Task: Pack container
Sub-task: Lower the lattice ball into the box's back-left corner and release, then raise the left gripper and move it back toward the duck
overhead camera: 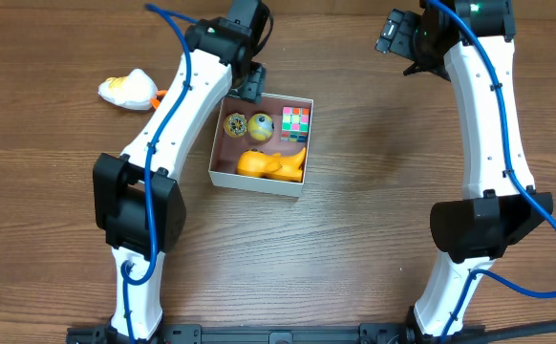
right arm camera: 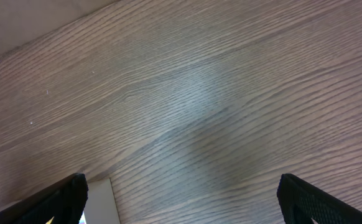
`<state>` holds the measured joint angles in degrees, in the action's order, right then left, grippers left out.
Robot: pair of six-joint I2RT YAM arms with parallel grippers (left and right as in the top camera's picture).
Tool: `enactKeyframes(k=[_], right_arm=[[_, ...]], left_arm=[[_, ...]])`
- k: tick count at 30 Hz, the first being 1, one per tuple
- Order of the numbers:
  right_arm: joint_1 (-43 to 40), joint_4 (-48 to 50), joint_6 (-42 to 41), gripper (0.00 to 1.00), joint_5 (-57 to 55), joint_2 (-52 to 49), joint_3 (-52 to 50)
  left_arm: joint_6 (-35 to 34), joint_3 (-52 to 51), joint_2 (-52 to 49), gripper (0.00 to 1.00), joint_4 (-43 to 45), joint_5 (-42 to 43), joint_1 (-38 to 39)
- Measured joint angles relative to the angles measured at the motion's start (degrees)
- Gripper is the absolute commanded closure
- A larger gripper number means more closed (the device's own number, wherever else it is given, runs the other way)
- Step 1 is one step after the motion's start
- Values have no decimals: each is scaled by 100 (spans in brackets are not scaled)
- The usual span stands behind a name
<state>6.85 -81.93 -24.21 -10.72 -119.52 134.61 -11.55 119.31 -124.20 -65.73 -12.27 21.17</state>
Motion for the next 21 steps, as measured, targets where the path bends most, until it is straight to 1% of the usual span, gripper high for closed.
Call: enactKeyframes(k=[5,11,15,18,21], right_arm=[[0,2,0,0,-2,0,0],[0,-2,0,0,0,0,0],[0,2,0,0,-2,0,0],[0,0,-2,0,-2,0,0],[0,-4,0,0,0,0,0]], left_arm=[[-581,0,0,15,-286,-46,-503],[-802,0,0,12,-437,-66,-1095],[-807,0,0,12,-361,-63,-1515],[-826,0,0,13,-278,-63,-1971],[-844,0,0,17,-269,-63,-2312]])
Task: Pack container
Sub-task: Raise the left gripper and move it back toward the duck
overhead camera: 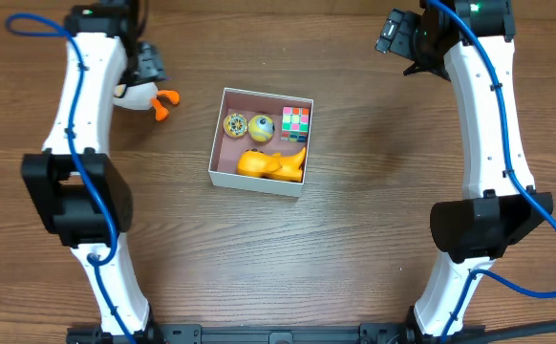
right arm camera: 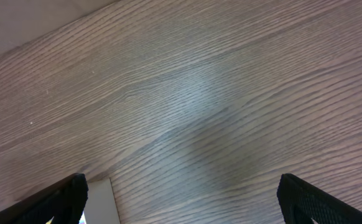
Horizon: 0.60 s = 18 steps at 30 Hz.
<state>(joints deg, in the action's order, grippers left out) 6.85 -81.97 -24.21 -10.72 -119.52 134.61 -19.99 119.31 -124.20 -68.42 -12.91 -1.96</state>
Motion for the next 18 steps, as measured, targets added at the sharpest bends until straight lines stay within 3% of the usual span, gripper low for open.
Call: enactKeyframes(k=[15,18], right_arm=[[0,2,0,0,0,0,0],[0,4,-2,0,-2,0,0]], left_arm=[[544,42,-435,21,647,356,-269],[557,42,-813,27,656,435,-269]])
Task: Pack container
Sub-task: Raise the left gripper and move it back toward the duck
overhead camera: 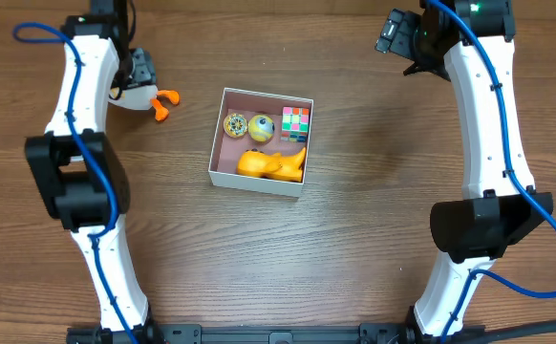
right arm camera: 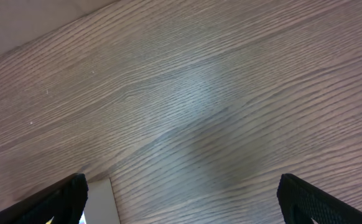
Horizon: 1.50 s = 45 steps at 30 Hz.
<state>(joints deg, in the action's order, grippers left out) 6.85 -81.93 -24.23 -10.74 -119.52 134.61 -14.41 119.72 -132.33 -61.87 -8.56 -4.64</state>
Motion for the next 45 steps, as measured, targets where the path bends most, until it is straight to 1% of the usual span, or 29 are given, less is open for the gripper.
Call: enactKeyframes(k=[1,3,4,7,10,13,15,16,24,28,32,35,40,42,43,44,45], right_arm=[[0,2,2,0,2,0,0],[0,0,2,0,0,0,0],[0,2,0,0,0,0,0],[0,2,0,0,2,0,0],[0,2,2,0,0,0,0],[0,2,2,0,2,0,0],[0,2,2,0,2,0,0],[0,0,2,0,2,0,0],[0,2,4,0,0,0,0],[0,0,0,0,0,0,0],[0,0,2,0,0,0,0],[0,0,4,0,2,0,0],[0,0,2,0,0,0,0],[0,-2,0,0,0,0,0],[0,0,0,0,2,0,0],[0,2,2,0,2,0,0],[0,2,0,0,2,0,0]], left_arm=[[4,0,-94,31,4,26,0],[2,0,-199,50,39,101,0],[39,0,-216,56,57,149,0],[90,2,-216,67,63,227,4],[96,2,-216,71,26,240,4],[96,2,-216,87,-20,240,4],[114,2,-216,94,-33,238,4],[109,2,-216,95,-35,240,4],[109,4,-216,96,-142,240,4],[107,90,-216,96,-376,306,4],[107,616,-251,96,-916,413,17],[107,1403,-271,96,-1222,428,85],[107,2245,-269,96,-1561,452,260],[109,2422,-269,96,-1674,450,317],[109,2516,-269,84,-1705,444,352],[109,2573,-269,75,-1709,402,389],[109,2579,-269,74,-1705,369,398]])
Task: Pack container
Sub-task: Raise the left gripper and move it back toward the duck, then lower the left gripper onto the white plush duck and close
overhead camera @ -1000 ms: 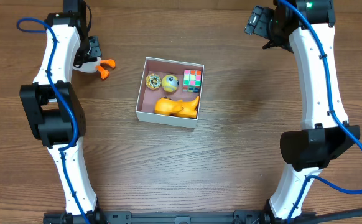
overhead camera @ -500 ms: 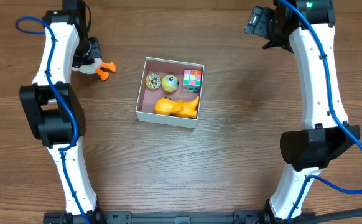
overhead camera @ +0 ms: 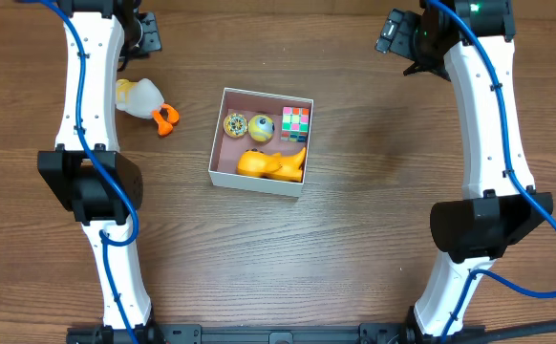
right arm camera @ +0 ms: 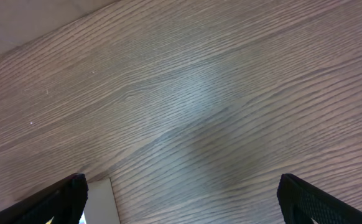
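Note:
The white box (overhead camera: 219, 172) with a pink floor sits mid-table and holds two small patterned balls (overhead camera: 247, 125), a colour cube (overhead camera: 295, 122) and an orange toy (overhead camera: 270, 164). A white toy duck (overhead camera: 139, 97) with orange feet lies on the table left of the box, free of any gripper. My left gripper (overhead camera: 145, 27) is at the far edge, beyond the duck and apart from it; its jaws are too dark to read. Far right of the box hangs my right gripper (overhead camera: 398, 38), open (right arm camera: 184, 199) over bare wood, with a white box corner (right arm camera: 100, 200) beside its left finger.
Both white arms with blue cables stand up from the near edge, the left one (overhead camera: 85, 115) running close past the duck. The table's far edge (right arm camera: 19, 25) lies just beyond both grippers.
My left gripper has moved from on top of the duck to the table's far edge. The duck now lies uncovered, turned with its feet toward the box. The right arm has not moved.
My left gripper was at the box's far left corner, the duck lying at the far left. It then stood over the duck, which had turned its orange feet rightward, and stayed there. Now the gripper is off it at the far edge. The right gripper stayed open throughout.

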`<state>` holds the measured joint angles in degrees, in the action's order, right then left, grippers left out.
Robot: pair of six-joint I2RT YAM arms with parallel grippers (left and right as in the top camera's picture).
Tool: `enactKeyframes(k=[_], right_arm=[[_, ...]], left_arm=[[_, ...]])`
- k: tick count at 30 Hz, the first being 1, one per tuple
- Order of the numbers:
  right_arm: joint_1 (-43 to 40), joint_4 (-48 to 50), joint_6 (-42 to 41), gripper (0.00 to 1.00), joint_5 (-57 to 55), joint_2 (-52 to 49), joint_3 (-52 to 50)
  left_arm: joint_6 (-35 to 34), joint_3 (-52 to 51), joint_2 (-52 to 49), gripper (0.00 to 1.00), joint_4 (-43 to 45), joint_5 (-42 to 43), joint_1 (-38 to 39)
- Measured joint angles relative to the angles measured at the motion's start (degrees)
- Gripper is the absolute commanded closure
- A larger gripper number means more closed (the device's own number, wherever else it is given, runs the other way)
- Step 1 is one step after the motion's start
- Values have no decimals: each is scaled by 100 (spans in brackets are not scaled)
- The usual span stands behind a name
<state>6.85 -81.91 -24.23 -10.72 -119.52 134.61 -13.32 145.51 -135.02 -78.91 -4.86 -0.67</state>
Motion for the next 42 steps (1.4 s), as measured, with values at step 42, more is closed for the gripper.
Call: enactKeyframes(k=[42], right_arm=[[0,0,2,0,-2,0,0]], left_arm=[[-2,4,-1196,42,-339,-396,-70]])
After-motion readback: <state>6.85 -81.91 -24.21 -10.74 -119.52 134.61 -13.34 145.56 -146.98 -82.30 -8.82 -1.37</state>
